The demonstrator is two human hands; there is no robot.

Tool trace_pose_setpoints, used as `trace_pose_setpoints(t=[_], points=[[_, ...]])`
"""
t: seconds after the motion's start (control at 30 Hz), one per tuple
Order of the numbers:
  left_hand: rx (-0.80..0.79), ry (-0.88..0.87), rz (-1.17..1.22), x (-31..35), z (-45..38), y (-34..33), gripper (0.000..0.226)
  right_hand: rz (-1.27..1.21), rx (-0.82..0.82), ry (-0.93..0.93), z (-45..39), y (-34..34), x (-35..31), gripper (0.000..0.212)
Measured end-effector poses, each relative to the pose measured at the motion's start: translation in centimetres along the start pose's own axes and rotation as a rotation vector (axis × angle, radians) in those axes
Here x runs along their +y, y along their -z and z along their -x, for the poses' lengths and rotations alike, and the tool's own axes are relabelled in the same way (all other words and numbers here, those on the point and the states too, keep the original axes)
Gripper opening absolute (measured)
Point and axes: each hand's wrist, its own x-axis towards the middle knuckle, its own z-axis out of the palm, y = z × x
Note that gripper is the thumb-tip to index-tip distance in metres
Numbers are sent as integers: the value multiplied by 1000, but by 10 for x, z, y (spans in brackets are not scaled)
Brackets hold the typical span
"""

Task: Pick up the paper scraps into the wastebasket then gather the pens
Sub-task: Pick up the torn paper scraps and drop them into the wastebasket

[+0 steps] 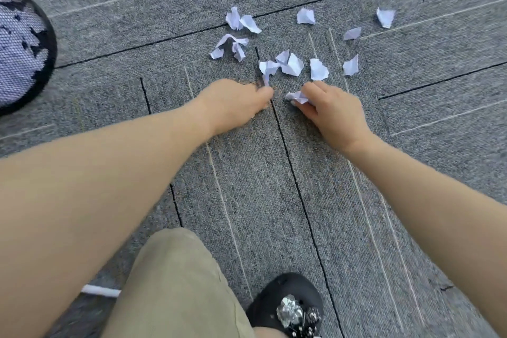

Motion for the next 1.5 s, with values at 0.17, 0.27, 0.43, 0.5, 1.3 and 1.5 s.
trace_pose_setpoints(t=[0.17,0.27,0.43,0.5,1.3,1.5], points=[[136,288,451,-14,34,8,20,-314,23,-298,-8,7,-4,30],[305,386,603,-29,53,29,20,-632,164,-526,-16,12,-28,33],[674,488,769,-59,80,91,27,-970,322,-419,-81,48,-122,32],[827,520,847,-69,96,123,31,-1099,369,-320,-114,73,-166,25],[693,1219,217,-221,306,181,20,-472,119,489,-251,156,-390,8],[1086,734,236,-171,243,207,18,-914,433,374,-206,163,-349,9]])
